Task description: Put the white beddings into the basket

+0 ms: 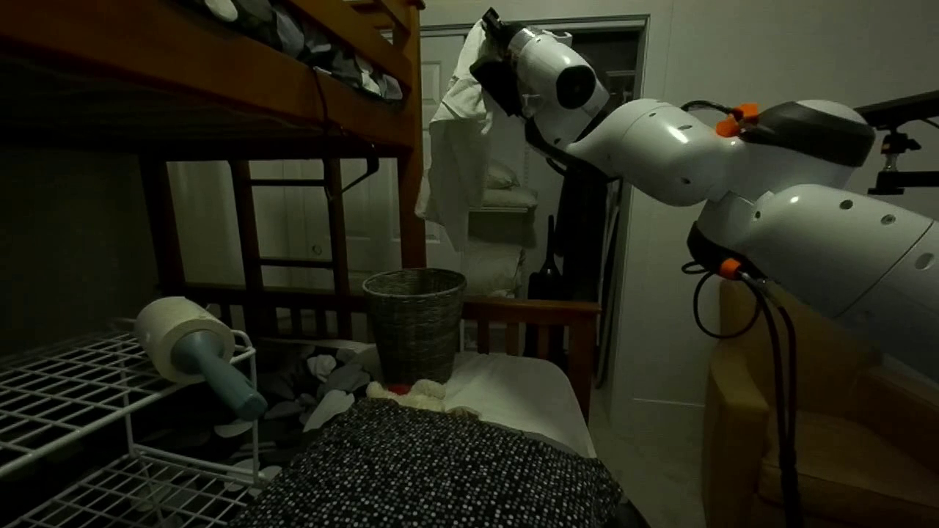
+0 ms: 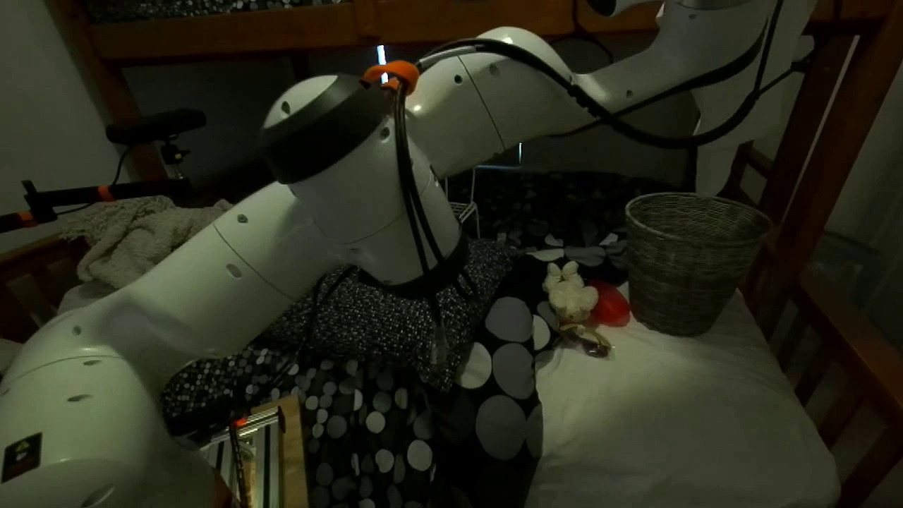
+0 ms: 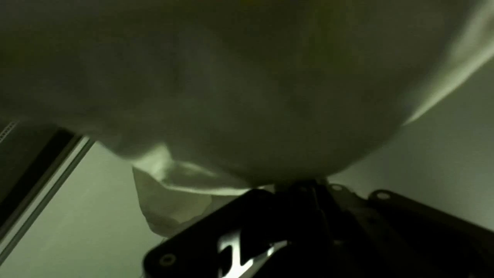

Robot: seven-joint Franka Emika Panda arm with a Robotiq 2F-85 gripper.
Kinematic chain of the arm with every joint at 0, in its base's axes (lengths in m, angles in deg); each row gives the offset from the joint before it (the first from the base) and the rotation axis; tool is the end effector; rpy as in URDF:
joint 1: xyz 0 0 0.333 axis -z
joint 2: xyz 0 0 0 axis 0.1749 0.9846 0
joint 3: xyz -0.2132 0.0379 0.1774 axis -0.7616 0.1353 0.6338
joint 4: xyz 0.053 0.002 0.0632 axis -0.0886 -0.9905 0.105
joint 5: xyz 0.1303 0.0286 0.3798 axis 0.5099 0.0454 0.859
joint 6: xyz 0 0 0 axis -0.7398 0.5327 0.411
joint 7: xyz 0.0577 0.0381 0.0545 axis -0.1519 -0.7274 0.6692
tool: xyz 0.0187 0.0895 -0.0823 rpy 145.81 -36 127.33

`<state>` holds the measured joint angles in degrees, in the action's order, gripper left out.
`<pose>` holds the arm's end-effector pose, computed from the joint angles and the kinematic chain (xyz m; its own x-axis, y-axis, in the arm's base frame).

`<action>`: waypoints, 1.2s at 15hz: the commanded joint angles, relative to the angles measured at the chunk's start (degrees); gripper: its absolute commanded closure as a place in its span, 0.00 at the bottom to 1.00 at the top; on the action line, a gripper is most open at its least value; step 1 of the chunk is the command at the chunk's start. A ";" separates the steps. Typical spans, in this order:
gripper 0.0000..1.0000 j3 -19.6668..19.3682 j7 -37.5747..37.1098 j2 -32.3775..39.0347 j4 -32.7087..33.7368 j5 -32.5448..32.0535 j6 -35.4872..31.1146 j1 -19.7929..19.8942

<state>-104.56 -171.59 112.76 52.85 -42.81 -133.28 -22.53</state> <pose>0.6928 0.0149 0.7623 -0.5034 -0.5129 0.6953 0.2636 -0.8575 -0.4418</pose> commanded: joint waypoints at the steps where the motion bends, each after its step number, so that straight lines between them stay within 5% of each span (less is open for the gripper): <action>1: 0.99 -4.69 -1.68 7.53 -8.42 14.02 -4.86 -5.46; 5: 0.99 -0.27 -6.57 13.67 -3.66 16.99 -6.71 -4.19; 11: 0.99 0.08 -10.90 19.15 -4.07 21.38 -12.85 -4.18; 13: 0.99 1.50 -17.94 18.43 3.71 15.02 -8.98 -0.04; 14: 0.98 1.00 -12.51 18.97 -3.32 18.14 -10.95 -4.22; 18: 0.99 1.04 -16.12 18.98 0.58 16.24 -10.06 -2.04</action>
<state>-103.52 -187.71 131.73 53.46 -26.57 -143.35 -24.55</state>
